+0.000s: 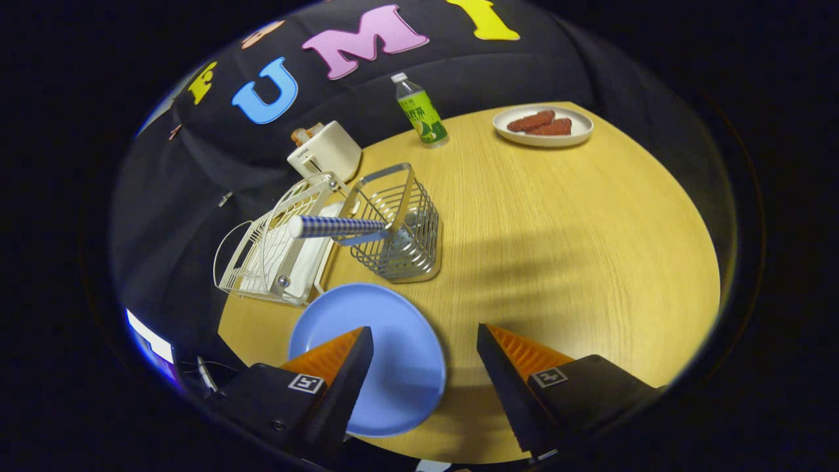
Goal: Take the plate from the dish rack, then take the spoon from the basket and place it into the plate.
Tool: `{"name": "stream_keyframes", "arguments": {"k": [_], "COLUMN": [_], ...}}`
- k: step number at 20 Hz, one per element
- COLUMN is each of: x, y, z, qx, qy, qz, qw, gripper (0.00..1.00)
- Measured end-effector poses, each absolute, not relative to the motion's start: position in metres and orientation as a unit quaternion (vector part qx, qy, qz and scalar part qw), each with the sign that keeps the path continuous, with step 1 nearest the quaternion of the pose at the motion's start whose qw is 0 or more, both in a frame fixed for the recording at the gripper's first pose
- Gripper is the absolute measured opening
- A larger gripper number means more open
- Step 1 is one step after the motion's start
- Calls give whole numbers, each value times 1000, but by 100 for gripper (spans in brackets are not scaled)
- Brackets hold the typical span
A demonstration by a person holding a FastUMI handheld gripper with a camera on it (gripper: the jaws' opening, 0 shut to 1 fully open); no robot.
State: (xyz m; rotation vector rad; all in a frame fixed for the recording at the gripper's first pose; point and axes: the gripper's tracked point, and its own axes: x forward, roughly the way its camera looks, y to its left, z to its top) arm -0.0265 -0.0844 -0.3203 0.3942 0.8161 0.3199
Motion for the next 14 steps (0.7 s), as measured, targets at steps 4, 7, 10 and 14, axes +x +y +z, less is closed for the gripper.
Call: {"name": "stream_keyframes", "arguments": {"k": [4, 7, 10, 14], "x": [-2, 9, 20, 39], "y": [-83, -70, -57, -46], "z": [-270, -253, -254, -249], "qx": [118, 74, 39, 32], "qy": [275, 221, 188, 151], "qz": [187, 213, 229, 233], "qw": [936, 949, 954, 960], "gripper": [98, 99, 98, 98]}}
